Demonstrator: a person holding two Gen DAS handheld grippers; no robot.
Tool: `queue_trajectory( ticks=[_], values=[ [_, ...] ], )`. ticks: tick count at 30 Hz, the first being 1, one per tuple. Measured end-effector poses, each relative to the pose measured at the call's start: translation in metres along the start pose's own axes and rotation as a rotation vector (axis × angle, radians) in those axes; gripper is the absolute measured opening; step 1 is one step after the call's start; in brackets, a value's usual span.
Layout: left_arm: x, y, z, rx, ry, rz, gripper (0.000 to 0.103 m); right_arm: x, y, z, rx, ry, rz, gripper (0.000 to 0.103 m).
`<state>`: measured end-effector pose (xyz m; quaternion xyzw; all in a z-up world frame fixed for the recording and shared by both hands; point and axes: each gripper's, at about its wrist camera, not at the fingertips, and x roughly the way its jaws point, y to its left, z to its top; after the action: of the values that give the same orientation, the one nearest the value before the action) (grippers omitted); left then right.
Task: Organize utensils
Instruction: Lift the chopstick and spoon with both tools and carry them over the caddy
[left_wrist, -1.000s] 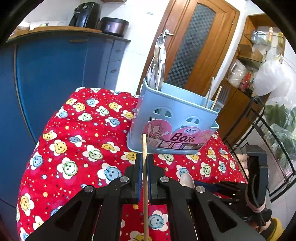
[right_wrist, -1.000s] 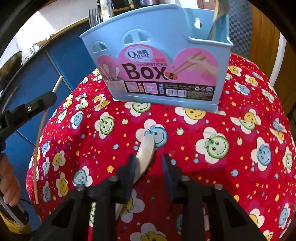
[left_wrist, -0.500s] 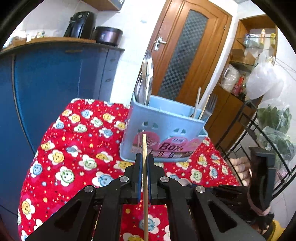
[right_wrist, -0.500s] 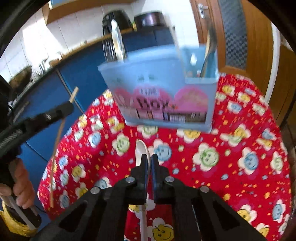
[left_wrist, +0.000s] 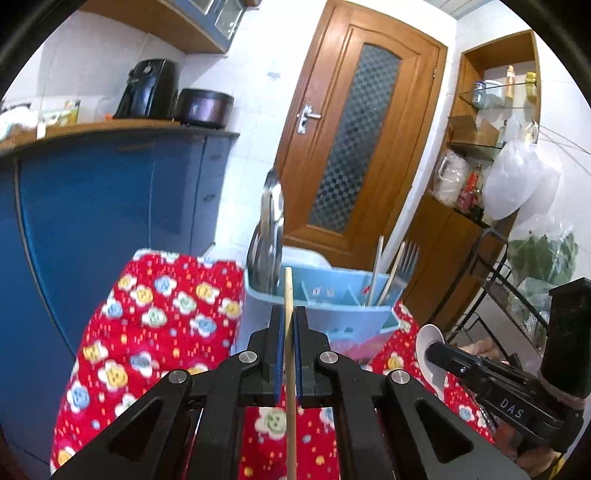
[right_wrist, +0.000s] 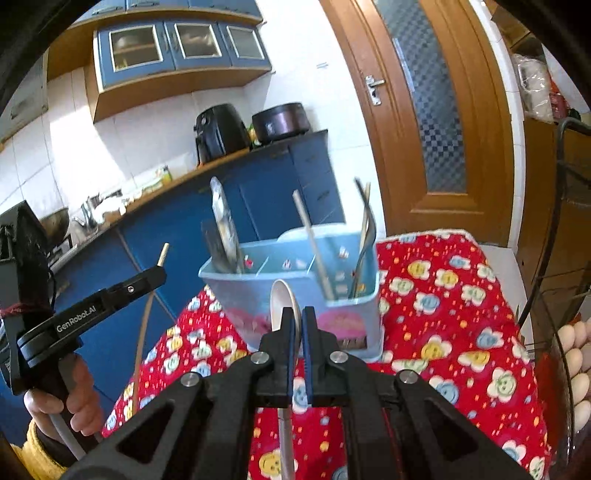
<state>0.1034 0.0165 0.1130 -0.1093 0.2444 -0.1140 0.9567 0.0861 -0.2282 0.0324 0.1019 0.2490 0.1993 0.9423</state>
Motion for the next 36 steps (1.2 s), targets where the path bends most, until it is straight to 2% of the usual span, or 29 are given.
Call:
queue_trajectory(
  ticks=[9, 19, 30, 36],
  values=[
    [0.013, -0.009, 0.042, 0.012, -0.088, -0.003, 0.004, 0.005, -0.007, 0.041, -0.003, -0.093, -0.015, 0.005],
    [0.043, -0.017, 0.088, 0.024, -0.205, 0.016, 0.004, 0.028, -0.016, 0.075, -0.031, -0.152, -0.024, 0.005],
    [0.07, -0.026, 0.114, 0.027, -0.299, 0.043, 0.004, 0.045, -0.021, 0.103, -0.079, -0.258, -0.069, 0.005],
    [0.083, -0.026, 0.11, 0.054, -0.364, 0.104, 0.004, 0.06, -0.03, 0.109, -0.046, -0.302, -0.064, 0.005]
  ],
)
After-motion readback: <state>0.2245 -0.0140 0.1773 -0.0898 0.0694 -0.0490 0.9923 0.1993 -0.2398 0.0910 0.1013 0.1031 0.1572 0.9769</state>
